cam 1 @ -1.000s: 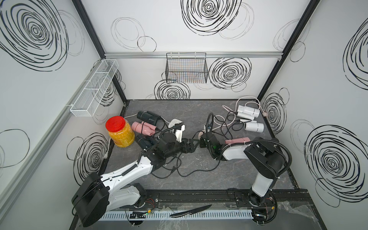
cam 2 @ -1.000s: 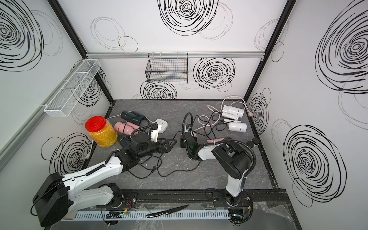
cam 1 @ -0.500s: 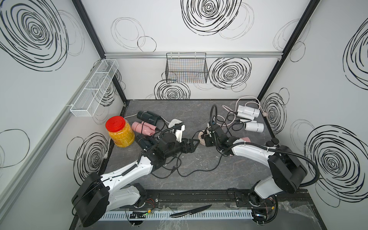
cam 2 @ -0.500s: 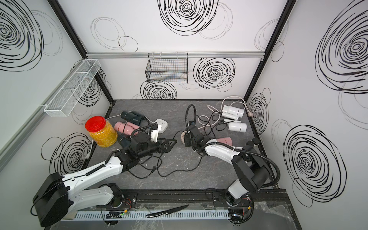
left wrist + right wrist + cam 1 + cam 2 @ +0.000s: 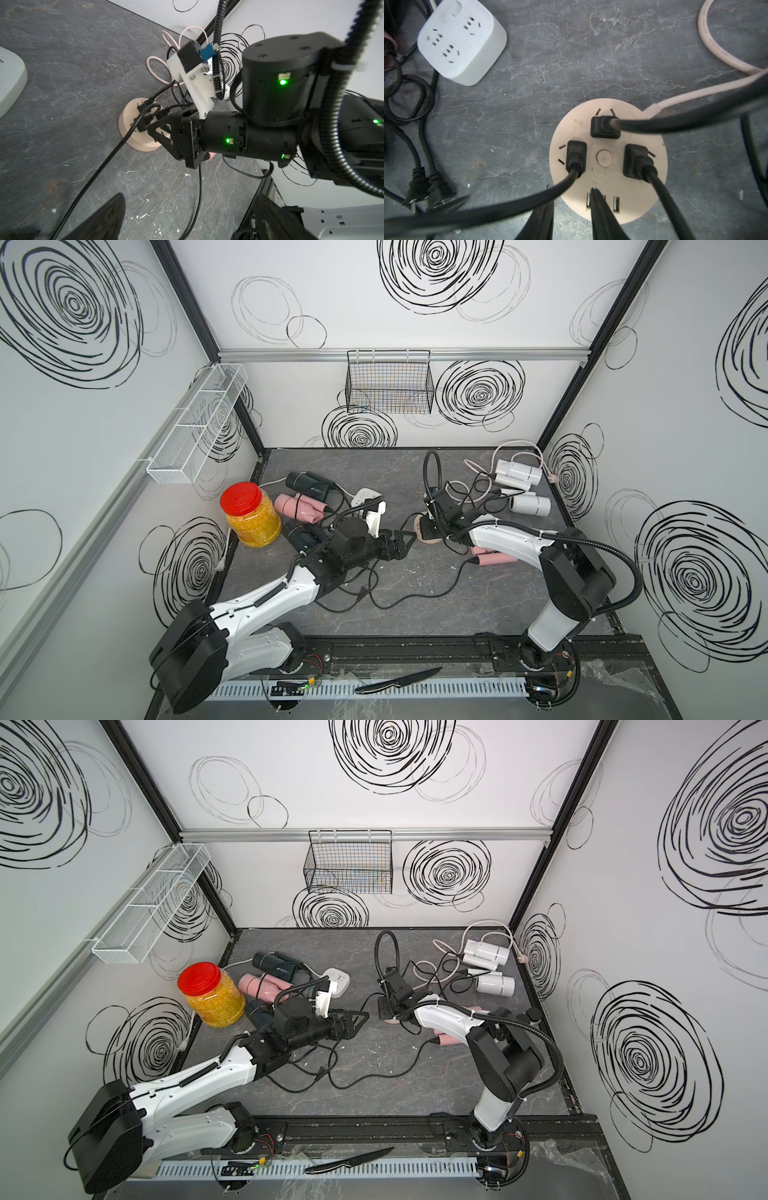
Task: Charge the blow dryers
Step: Insert the plug into the socket.
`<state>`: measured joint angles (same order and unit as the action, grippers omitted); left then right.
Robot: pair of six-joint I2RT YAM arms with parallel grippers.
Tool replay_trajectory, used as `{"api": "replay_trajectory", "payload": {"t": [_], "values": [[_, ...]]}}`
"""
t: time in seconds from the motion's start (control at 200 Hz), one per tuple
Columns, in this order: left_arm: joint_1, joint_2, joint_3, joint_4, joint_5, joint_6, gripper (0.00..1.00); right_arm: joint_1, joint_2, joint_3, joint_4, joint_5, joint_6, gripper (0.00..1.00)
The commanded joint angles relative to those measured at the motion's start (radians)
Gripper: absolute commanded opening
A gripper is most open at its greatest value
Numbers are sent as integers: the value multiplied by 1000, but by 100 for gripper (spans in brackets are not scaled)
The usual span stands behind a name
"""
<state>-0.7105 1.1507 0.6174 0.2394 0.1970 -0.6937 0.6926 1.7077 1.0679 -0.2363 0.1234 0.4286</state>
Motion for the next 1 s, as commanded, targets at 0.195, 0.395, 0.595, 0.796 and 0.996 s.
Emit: {"api": "replay_trajectory", "payload": {"t": [0.195,0.395,0.595,0.796,0.996], "values": [[8,-11,13,35,-7,11,99,-1,102,115,-63,61,-18,27],[11,-20,4,41,-5,11,99,5,148,165,-114,92,-40,20],[17,-20,-12,56,1,4,99,4,204,265,-214,125,-102,8],[20,-26,-29,73,3,-4,99,1,279,326,-284,57,-128,4],[25,-23,-31,74,8,-3,99,37,338,350,-325,97,-142,2]]}}
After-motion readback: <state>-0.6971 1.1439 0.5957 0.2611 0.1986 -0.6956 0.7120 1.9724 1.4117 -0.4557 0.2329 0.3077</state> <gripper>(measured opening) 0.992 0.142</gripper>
